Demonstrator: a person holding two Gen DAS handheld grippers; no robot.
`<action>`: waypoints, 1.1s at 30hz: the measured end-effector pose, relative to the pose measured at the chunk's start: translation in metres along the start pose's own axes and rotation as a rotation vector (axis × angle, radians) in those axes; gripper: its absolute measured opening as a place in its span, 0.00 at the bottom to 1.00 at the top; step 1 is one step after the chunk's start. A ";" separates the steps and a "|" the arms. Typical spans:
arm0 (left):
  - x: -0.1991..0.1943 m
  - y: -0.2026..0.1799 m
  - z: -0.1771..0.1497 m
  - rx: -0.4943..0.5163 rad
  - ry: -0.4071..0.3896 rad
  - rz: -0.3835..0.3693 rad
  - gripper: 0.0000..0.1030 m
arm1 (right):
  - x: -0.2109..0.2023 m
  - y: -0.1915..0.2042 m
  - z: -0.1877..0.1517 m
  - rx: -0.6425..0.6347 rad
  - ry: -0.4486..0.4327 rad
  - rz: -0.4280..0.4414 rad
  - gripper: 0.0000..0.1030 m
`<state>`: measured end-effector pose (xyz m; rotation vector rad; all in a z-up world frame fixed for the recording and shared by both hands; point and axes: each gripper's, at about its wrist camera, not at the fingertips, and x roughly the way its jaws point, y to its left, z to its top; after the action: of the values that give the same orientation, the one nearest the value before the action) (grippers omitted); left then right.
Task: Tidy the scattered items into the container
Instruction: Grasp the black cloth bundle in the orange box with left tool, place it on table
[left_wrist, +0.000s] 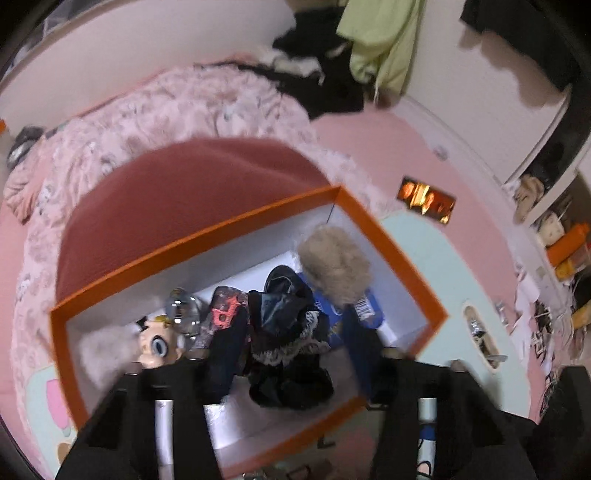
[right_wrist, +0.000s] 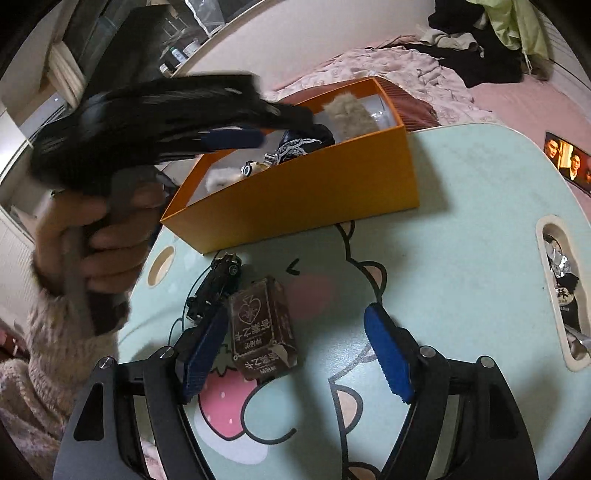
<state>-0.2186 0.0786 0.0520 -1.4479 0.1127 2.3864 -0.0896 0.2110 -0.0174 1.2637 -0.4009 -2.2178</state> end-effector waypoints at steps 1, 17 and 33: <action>0.004 0.001 0.000 0.002 0.004 0.005 0.25 | 0.000 -0.002 0.000 0.004 0.000 0.004 0.74; -0.161 0.038 -0.052 -0.065 -0.410 -0.162 0.20 | -0.008 -0.007 -0.009 -0.017 -0.007 -0.004 0.74; -0.089 0.077 -0.199 -0.339 -0.282 -0.024 0.26 | -0.035 0.019 0.040 -0.183 -0.177 -0.123 0.74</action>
<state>-0.0390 -0.0646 0.0267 -1.2136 -0.3938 2.6536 -0.1041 0.2164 0.0370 1.0259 -0.1847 -2.4182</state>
